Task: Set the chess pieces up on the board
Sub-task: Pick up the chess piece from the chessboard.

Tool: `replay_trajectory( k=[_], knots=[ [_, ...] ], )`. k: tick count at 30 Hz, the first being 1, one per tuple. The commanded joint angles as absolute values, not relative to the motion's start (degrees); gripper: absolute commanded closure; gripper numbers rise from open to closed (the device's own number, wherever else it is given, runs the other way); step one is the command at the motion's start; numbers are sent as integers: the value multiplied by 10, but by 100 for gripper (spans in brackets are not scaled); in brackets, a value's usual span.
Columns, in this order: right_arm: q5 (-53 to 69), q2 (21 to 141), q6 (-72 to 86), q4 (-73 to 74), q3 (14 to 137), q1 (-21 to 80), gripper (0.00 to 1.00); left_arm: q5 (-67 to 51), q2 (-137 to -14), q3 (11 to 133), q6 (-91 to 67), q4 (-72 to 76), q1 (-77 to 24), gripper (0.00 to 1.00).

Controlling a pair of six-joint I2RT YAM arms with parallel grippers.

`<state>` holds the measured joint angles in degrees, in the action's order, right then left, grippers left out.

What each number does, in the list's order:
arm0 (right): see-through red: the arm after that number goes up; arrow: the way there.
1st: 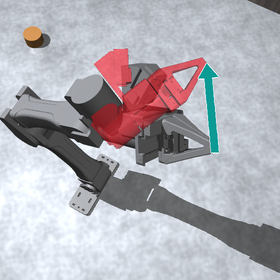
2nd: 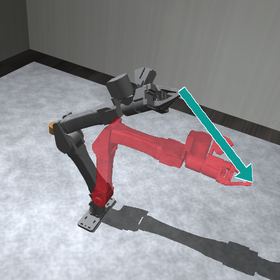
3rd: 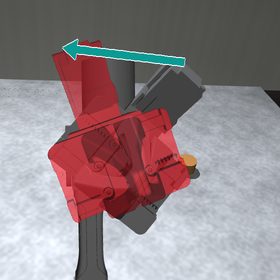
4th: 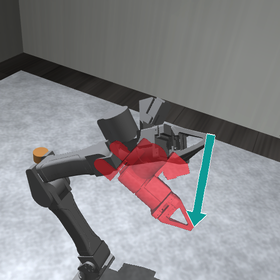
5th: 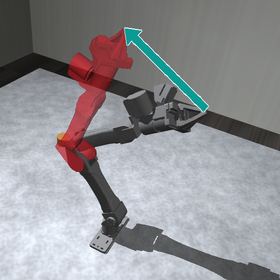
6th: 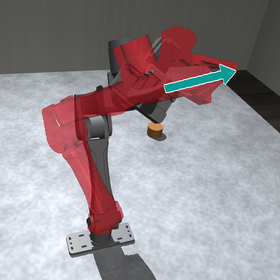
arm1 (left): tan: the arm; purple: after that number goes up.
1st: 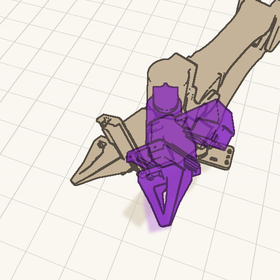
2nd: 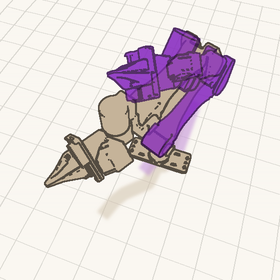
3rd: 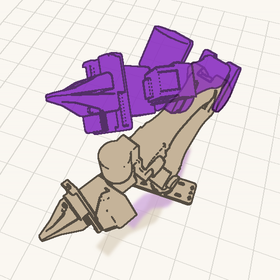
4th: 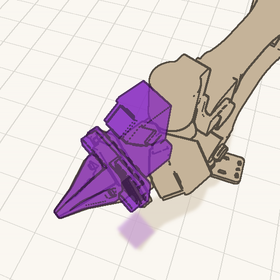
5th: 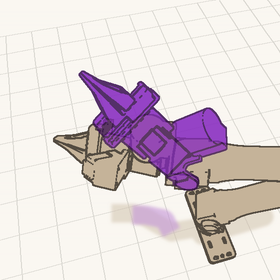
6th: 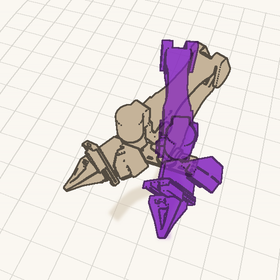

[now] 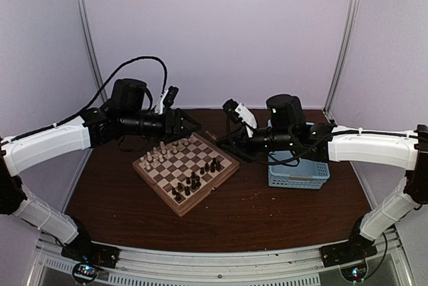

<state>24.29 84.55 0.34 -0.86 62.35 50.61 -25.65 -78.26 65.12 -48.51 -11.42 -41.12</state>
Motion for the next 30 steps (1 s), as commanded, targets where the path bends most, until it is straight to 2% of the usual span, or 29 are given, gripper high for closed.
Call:
replay_trajectory(
  k=[1, 9, 16, 30],
  knots=[
    [266, 842, 7, -15, 653, 513, 85, -281, -790, 665, -509, -83, -408, 43],
    [269, 856, -18, 15, 677, 514, 85, -316, -808, 662, -518, -57, -408, 46],
    [279, 866, -20, 20, 687, 515, 85, -329, -810, 663, -515, -55, -408, 43],
    [291, 883, -31, 50, 708, 516, 84, -336, -809, 659, -509, -55, -408, 77]
  ],
)
